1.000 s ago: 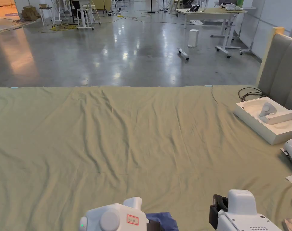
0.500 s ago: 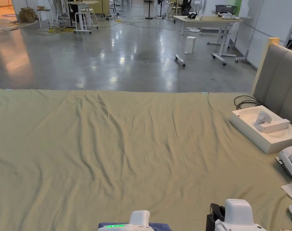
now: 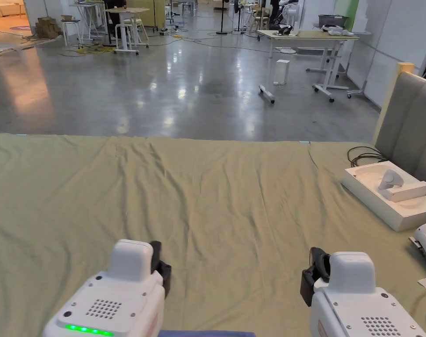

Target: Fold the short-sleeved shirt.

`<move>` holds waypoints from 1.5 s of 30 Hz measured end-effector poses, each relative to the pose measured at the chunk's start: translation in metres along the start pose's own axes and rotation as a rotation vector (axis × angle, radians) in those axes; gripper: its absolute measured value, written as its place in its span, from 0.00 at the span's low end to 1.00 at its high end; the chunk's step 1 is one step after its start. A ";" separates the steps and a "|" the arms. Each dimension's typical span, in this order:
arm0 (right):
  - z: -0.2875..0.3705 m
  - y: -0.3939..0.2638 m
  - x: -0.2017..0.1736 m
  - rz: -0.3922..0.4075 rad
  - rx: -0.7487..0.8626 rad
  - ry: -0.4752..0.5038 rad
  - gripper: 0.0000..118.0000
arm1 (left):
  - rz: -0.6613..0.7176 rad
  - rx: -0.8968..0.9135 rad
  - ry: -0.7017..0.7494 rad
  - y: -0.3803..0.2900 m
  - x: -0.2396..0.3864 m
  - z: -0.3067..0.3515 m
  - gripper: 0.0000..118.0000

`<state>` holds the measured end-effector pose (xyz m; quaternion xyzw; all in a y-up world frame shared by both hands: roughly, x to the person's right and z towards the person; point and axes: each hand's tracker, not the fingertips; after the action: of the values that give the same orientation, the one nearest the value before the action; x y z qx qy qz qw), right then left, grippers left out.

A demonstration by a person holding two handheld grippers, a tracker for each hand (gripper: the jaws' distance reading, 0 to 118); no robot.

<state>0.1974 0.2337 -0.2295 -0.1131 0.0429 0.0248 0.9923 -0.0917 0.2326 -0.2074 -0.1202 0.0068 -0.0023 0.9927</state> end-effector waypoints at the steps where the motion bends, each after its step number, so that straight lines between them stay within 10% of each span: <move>1: 0.001 0.004 -0.002 0.000 0.017 -0.004 0.00 | -0.003 0.031 0.022 0.003 -0.006 0.004 0.03; 14: 0.008 0.031 -0.024 0.041 0.117 -0.039 0.00 | 0.081 0.073 0.178 -0.005 -0.073 0.017 0.03; 25: 0.009 -0.094 -0.082 0.067 -0.254 0.132 0.00 | 0.112 -0.049 0.139 -0.039 -0.094 0.031 0.03; 34: -0.032 -0.166 -0.100 0.147 -0.456 0.085 0.00 | 0.277 -0.360 -0.035 -0.093 -0.104 0.024 0.03; 37: -0.037 -0.170 -0.099 0.154 -0.464 0.077 0.00 | 0.380 -0.503 -0.153 -0.112 -0.108 0.007 0.17; 39: -0.039 -0.173 -0.098 0.168 -0.460 0.076 0.00 | 0.482 -0.594 -0.250 -0.126 -0.113 -0.007 0.47; 45: -0.039 -0.174 -0.089 0.143 -0.471 0.088 0.00 | 0.823 -0.728 -0.464 -0.163 -0.138 -0.048 0.53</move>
<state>0.1164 0.0520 -0.2204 -0.3388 0.0871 0.0995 0.9315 -0.2313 0.0634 -0.2130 -0.4376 -0.1638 0.4116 0.7825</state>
